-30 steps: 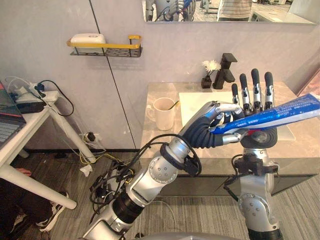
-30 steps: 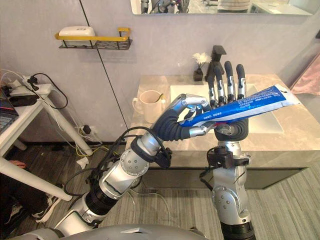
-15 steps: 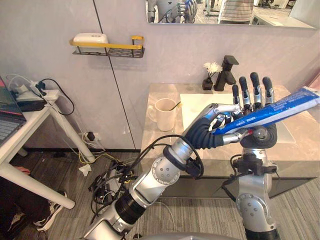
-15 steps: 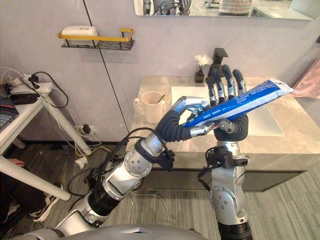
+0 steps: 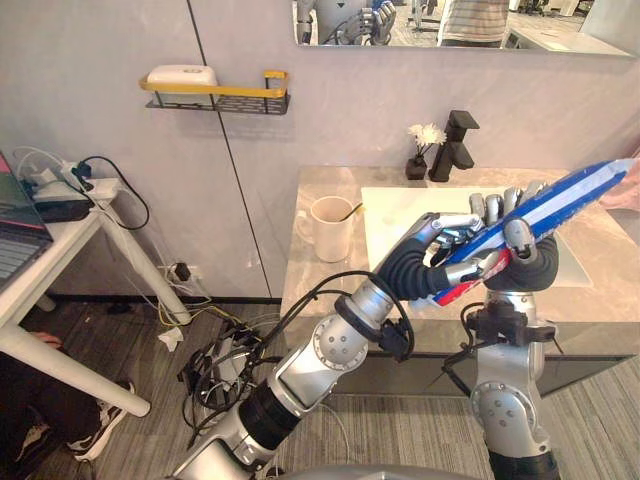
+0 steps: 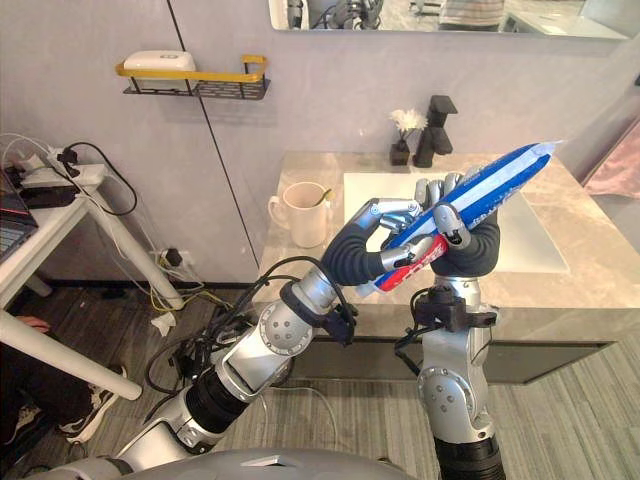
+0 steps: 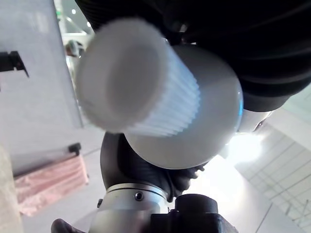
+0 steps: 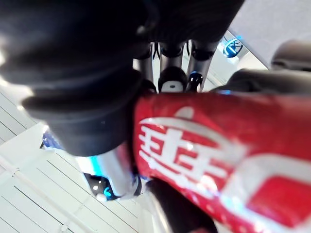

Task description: Organize washtable

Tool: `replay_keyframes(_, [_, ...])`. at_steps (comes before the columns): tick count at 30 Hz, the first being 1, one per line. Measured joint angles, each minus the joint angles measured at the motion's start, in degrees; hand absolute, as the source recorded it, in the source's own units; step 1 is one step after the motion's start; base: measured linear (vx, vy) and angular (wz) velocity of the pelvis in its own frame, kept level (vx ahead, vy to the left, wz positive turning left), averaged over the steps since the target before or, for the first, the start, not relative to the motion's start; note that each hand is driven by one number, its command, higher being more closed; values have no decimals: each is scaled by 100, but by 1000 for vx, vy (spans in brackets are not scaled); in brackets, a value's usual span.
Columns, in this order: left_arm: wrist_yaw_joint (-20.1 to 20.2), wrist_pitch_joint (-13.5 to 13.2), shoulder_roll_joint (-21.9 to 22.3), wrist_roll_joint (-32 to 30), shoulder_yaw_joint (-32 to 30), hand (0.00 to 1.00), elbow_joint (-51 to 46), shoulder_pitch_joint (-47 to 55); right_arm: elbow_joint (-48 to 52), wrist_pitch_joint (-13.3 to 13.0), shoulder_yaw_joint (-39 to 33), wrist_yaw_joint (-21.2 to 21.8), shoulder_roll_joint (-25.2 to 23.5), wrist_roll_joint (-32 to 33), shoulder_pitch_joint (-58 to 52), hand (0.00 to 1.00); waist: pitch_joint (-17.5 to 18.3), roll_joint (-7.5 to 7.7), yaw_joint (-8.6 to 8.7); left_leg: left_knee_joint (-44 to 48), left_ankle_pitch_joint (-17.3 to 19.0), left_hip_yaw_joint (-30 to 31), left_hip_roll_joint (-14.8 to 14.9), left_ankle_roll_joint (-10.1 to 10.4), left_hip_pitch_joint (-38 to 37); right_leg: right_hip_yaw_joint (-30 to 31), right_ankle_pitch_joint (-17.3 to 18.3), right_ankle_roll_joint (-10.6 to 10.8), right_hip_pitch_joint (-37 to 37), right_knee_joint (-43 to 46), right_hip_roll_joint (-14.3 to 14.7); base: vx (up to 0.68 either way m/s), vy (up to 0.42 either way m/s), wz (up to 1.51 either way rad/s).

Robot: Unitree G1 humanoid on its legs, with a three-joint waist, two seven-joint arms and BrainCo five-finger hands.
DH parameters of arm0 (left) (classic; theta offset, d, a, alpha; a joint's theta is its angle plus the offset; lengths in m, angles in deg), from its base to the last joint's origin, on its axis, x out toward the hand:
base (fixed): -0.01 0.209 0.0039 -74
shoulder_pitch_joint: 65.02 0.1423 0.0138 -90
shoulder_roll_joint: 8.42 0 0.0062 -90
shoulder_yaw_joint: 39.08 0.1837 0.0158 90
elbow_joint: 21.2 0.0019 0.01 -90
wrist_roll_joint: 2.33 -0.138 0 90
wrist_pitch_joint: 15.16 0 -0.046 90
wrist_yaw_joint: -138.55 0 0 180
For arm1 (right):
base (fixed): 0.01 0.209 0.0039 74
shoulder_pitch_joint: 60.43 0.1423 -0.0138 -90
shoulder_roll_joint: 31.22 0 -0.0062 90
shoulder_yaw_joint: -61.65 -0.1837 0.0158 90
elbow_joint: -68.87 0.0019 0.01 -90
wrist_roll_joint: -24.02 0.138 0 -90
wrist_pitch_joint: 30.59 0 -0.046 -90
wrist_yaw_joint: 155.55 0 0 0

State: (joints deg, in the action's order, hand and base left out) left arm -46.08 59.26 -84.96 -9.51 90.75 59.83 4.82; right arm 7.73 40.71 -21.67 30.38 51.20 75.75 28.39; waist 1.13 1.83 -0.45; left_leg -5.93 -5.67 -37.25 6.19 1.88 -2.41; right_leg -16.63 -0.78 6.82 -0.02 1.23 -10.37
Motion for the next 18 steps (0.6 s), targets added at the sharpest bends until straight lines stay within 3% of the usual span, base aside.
replay_keyframes(7, [0, -29, 0, 7, 9, 100, 48, 0, 0, 12, -1, -3, 0, 0, -1, 100, 0, 1, -1, 1, 0, -1, 0, 0, 0, 4, 0, 0, 0, 1, 0, 0, 0, 0])
replay_keyframes(8, [0, -31, -1, 7, 9, 0, 50, 0, 0, 12, -1, -3, 0, -1, -1, 100, -1, 1, -1, 1, 0, -1, 0, 0, 0, 5, 0, 0, 0, 1, 0, 0, 0, 0])
replay_keyframes(18, [159, -100, -144, -147, 260, 0, 213, 240, -15, 23, -256, -139, -21, -2, -4, 100, -1, 0, -3, 23, 1, -9, 0, 1, -6, 12, -1, 1, -4, 4, 2, 0, 0, 0])
